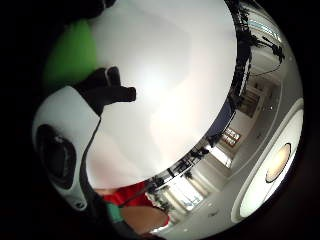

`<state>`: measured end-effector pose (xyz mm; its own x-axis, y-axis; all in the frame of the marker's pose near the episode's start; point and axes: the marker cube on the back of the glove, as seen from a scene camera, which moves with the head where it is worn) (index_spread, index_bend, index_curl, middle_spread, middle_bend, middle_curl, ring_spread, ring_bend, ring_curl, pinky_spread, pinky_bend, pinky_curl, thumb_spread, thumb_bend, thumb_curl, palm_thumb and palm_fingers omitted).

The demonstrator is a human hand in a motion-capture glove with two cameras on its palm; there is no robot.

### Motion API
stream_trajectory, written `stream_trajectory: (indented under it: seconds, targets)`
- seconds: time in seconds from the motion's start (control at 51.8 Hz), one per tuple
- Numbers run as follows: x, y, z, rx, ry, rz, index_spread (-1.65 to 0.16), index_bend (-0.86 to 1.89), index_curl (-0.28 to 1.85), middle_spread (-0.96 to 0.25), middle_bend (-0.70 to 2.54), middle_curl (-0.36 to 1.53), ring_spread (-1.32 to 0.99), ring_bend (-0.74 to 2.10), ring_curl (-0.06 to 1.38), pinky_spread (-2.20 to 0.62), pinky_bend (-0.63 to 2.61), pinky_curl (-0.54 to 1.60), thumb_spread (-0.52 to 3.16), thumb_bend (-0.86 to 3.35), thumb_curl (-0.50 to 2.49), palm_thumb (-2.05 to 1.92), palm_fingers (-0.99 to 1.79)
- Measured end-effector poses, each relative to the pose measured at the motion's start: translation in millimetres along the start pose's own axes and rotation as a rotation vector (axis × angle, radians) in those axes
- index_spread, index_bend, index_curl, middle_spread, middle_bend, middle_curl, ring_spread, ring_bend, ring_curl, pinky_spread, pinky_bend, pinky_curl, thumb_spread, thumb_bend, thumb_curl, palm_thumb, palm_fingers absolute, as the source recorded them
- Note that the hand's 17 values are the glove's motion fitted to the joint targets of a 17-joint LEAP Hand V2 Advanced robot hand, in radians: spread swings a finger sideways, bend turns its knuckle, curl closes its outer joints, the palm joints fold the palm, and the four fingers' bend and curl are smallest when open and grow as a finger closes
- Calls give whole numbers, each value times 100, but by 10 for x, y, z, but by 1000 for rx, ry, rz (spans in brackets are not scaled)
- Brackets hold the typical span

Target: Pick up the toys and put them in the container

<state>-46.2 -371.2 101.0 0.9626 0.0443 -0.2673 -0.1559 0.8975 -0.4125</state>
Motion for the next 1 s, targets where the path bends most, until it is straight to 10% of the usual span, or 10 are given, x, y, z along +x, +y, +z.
stream_trajectory:
  seconds: [0.386,0.676,0.888,1.004]
  targets:
    - [248,329,-454,265,-72,70,-43,47,40,-25,40,25,-35,98,42,-33,118,28,100,16,57,59,85]
    - [101,983,-1702,445,-85,14,-44,56,56,-35,47,33,-42,93,43,-39,103,29,71,8,70,59,95]
    - [-910,1573,-2267,482,-87,-147,-46,49,63,-37,44,36,-44,92,43,-41,102,31,62,4,78,60,94]
    - [-1148,1670,-2418,523,-37,-523,-47,40,65,-37,38,36,-44,91,43,-40,105,33,62,2,81,60,88]
